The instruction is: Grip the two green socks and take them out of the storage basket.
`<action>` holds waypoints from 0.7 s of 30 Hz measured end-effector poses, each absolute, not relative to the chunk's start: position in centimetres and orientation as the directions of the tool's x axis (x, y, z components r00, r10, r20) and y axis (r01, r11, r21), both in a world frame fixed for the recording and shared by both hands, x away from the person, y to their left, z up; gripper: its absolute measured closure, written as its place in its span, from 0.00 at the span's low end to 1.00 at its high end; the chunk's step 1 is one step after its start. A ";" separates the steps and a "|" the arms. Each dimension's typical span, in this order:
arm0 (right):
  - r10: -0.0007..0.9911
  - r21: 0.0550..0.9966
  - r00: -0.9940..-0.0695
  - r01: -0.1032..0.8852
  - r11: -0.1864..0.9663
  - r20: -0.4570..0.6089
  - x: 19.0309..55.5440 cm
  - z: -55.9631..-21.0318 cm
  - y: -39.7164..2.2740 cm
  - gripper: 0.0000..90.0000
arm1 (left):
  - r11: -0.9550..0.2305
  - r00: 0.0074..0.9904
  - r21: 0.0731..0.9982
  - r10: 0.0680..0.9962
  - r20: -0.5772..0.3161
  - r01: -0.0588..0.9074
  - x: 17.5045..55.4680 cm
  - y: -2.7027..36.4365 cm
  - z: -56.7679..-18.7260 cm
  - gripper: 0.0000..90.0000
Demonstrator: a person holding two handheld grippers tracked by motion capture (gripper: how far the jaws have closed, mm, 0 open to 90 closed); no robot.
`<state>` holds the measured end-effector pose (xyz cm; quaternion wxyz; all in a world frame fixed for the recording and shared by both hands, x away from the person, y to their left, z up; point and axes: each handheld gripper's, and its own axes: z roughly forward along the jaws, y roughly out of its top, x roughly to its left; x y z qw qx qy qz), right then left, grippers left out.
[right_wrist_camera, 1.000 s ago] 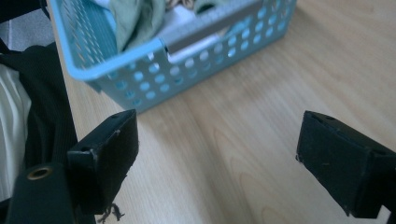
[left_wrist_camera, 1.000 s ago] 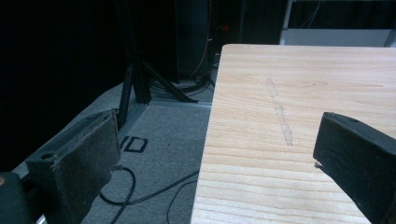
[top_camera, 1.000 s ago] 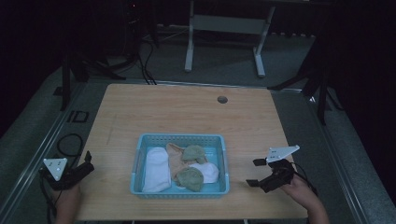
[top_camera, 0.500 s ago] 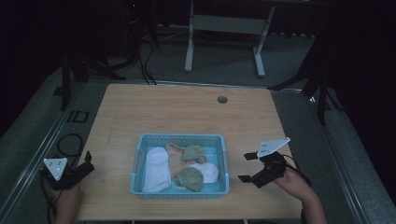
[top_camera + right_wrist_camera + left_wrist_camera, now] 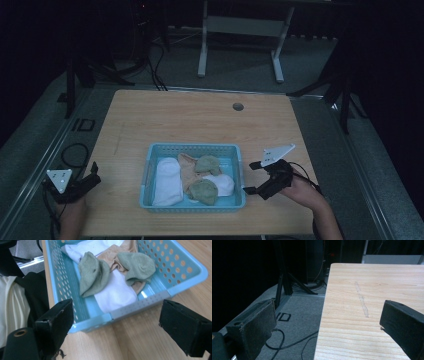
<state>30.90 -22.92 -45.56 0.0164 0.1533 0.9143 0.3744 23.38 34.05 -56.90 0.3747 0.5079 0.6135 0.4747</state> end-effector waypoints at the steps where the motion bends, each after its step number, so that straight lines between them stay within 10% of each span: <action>1: 0.285 0.690 -0.954 0.268 0.673 0.092 30.9 -45.6 -22.7 0.13 | 0.033 -0.205 0.964 0.979 0.023 0.266 23.4 34.0 -56.9 0.01; 21: 0.201 0.631 -0.972 0.231 0.741 0.119 31.7 -47.2 -16.6 0.18 | 0.037 -0.195 0.964 0.981 0.016 0.264 23.4 34.1 -56.9 0.01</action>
